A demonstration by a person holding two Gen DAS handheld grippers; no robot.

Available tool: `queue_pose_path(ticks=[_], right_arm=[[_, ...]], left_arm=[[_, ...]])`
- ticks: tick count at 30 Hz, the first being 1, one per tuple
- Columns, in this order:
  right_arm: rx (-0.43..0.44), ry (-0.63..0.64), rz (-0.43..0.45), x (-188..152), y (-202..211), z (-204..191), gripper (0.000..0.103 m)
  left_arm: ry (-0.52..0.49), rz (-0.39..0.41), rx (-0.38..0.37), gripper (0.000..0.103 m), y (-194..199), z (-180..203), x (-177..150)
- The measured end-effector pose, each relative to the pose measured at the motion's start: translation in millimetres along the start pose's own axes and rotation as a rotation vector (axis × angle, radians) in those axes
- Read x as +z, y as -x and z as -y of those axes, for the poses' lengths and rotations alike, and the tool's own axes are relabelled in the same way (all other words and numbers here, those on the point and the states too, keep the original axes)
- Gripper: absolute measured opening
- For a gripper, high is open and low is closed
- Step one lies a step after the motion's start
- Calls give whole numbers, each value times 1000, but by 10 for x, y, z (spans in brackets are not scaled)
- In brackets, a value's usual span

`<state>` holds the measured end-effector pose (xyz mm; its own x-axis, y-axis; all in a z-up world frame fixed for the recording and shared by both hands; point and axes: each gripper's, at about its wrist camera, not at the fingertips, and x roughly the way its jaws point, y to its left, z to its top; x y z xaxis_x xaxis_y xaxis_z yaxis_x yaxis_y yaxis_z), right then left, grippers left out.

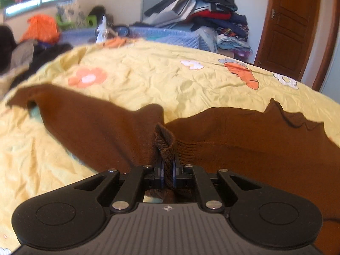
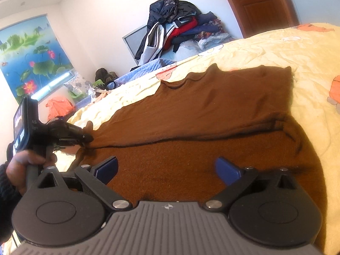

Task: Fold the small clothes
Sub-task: 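Grasp the other sleeve cuff with the left gripper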

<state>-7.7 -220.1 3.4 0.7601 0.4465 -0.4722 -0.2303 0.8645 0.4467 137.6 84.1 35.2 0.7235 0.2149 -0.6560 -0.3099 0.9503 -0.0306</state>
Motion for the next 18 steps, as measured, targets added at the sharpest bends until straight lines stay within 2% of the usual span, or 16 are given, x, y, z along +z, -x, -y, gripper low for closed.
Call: queue_pose_path(ticks=[5, 8, 9, 11, 12, 13, 15, 18], right_arm=[[-7, 16, -8, 14, -5, -23, 100], [-10, 0, -2, 132, 63, -10, 99], [-9, 3, 22, 207, 102, 2, 99], [-19, 20, 87, 447, 160, 29, 103], [-41, 34, 103, 577, 128, 43, 103], [-74, 56, 96, 710, 43, 57, 103], [-165, 115, 37, 932, -275, 102, 103], [-296, 154, -120, 1041, -789, 289, 102]], left_arm=[[-73, -11, 6, 8, 67, 104, 14], [-82, 54, -26, 12, 385, 38, 37], [-79, 106, -45, 17, 524, 24, 32], [-80, 183, -82, 40, 681, 68, 9], [-91, 193, -112, 71, 684, 133, 1], [-110, 188, -146, 84, 642, 224, -11], [-156, 152, -189, 84, 464, 426, -64], [-187, 9, -179, 83, 65, 596, -137]])
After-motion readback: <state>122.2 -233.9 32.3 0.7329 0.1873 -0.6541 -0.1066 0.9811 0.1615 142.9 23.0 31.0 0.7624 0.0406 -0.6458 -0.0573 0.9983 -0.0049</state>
